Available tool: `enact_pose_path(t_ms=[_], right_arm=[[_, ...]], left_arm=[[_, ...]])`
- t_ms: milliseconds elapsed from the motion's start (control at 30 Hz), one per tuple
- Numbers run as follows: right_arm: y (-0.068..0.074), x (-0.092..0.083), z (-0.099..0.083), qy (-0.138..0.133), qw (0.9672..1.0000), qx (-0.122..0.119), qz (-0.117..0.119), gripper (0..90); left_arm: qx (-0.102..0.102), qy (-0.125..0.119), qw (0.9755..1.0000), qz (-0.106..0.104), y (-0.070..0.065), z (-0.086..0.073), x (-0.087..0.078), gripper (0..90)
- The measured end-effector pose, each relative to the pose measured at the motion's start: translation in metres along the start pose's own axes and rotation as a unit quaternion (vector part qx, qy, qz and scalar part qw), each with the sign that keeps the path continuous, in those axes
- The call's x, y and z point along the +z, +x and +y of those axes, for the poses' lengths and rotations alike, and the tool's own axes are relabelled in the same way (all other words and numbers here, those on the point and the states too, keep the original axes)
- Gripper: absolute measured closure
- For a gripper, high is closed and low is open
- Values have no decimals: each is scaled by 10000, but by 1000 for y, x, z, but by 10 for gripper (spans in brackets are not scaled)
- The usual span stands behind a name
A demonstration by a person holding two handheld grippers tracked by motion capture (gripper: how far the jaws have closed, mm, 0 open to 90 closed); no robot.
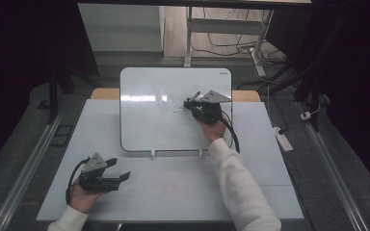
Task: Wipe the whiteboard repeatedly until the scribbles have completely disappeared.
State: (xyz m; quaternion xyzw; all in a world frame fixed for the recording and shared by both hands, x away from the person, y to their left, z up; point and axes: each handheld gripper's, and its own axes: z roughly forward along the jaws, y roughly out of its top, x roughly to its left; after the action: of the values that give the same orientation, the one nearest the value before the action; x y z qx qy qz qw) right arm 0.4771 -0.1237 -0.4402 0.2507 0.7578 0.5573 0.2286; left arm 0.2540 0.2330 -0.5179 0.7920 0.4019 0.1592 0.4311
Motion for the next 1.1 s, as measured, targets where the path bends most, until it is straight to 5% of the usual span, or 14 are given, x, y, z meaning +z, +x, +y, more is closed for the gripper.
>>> enact_pose_path(t_ms=[133,200,267,333,433,533,600,667,733,800,933,1000,1100], right_arm=[[-26,-15,2,-355,9964,528,-557,780],[-21,-15,0,-328,9969,464,-542,780],[-10,-11,-4,-136,9995,229,-168,780],[-9,-11,-3,-25,9998,-1,-193,780],[-29,-23,0,-364,9955,476,-731,780],[-28,-26,-6,-365,9960,537,-620,780],[-15,-22,-13,-147,9991,282,-268,780],[-13,-24,-13,-32,9998,17,-219,780],[-24,-32,-11,-238,9975,290,-602,780],[-32,-35,-14,-418,9949,657,-644,780],[-4,-21,-21,-145,9997,196,-102,780],[-4,-20,-18,-61,9999,57,-128,780],[-21,-29,-17,-388,9963,524,-550,780]], left_arm=[[-20,-53,10000,21,-1,0,-2,242],[-19,-28,10000,12,0,0,-1,242],[-25,-4,10000,3,1,0,1,242],[-18,5,10000,-1,1,0,1,242],[-1,-19,10000,14,-1,0,-1,242],[-35,-33,10000,10,1,0,-1,242],[-58,-7,10000,-9,2,0,1,242],[-53,-3,10000,-11,2,0,1,242],[-31,-17,10000,-3,0,0,0,242],[-21,-34,10000,0,0,0,0,242],[-68,-13,10000,2,2,0,1,242],[-64,-11,10000,9,1,0,0,241],[-43,-49,10000,12,0,0,-2,241]])
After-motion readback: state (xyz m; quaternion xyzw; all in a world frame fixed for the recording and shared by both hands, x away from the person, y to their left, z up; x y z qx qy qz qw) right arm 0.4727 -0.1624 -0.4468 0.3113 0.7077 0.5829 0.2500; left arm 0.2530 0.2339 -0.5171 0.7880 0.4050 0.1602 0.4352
